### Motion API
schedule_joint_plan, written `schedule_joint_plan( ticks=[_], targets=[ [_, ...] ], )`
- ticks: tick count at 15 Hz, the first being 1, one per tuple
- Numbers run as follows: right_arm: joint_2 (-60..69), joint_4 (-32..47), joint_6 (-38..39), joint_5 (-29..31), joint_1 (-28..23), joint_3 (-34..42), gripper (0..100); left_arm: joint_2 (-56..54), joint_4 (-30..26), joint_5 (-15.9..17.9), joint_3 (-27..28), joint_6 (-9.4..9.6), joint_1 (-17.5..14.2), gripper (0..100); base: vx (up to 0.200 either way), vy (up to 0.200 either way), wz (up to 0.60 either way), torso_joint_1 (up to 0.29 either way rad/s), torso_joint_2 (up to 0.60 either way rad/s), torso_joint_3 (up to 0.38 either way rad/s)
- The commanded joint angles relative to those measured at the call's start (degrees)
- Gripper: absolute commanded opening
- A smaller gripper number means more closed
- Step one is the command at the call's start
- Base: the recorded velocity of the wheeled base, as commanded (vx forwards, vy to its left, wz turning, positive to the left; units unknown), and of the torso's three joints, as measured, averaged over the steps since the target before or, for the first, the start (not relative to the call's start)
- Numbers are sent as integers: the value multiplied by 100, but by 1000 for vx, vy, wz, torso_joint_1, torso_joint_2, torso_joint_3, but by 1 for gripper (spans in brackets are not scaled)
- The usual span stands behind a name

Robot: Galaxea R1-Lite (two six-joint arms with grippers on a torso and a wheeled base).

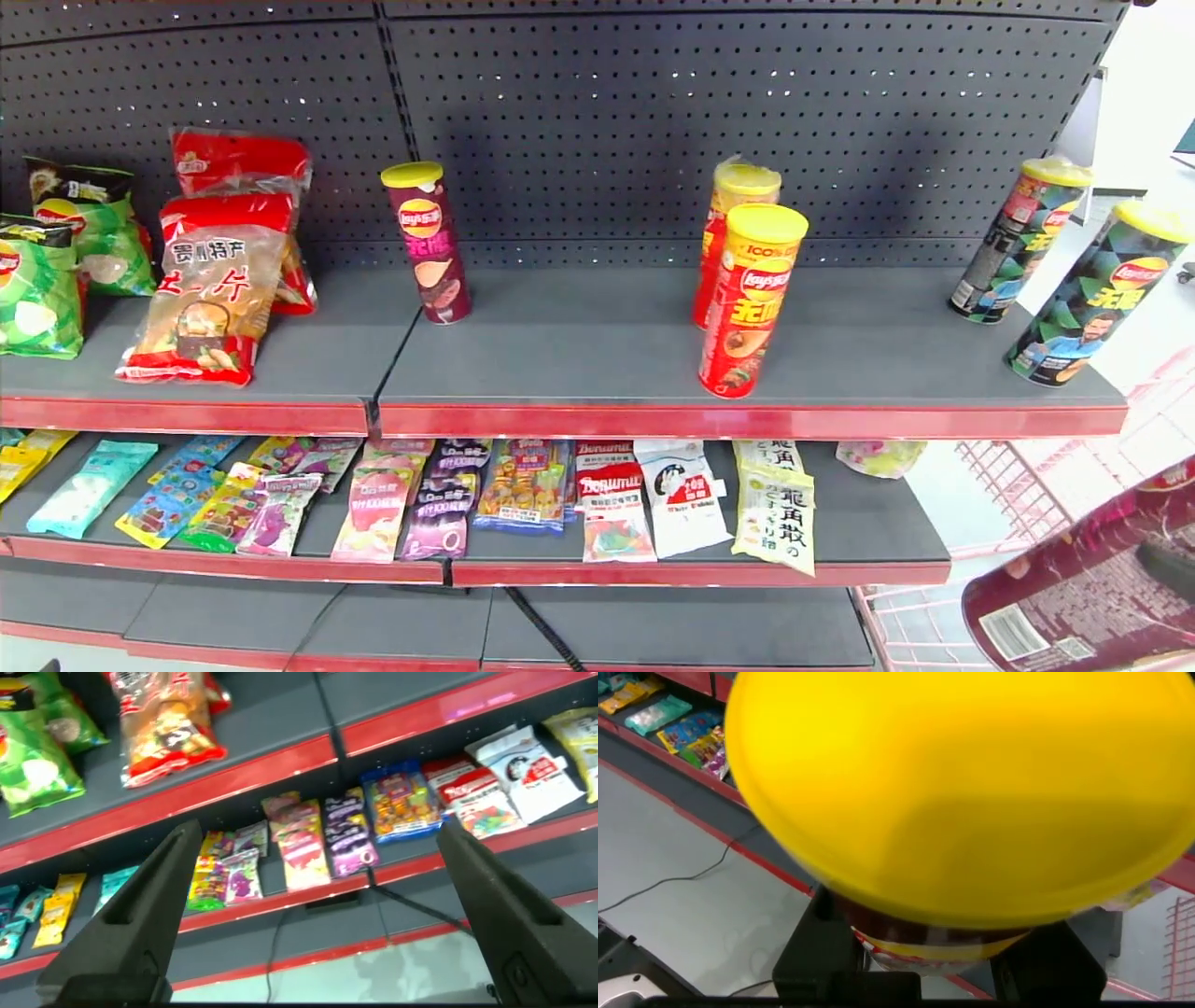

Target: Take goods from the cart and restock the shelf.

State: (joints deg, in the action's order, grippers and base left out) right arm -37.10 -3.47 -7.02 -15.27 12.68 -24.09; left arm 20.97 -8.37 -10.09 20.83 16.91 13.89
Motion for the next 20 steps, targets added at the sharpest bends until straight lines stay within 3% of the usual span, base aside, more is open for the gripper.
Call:
schedule_joint_plan(
  ticks=[1, 14, 20],
  targets=[
    [9, -4, -1, -2, 7, 9, 0, 4, 3, -1, 0, 5, 0, 100, 0, 200, 0, 7, -2, 2],
    [97, -4, -1, -2, -2, 176, 0, 48, -6, -1, -9, 93, 0, 100, 0, 200, 0, 3, 3, 4],
    [97, -4, -1, -2, -2, 212, 0, 30, -6, -1, -9, 234, 0, 100, 0, 0, 0, 0, 0, 0]
  ],
)
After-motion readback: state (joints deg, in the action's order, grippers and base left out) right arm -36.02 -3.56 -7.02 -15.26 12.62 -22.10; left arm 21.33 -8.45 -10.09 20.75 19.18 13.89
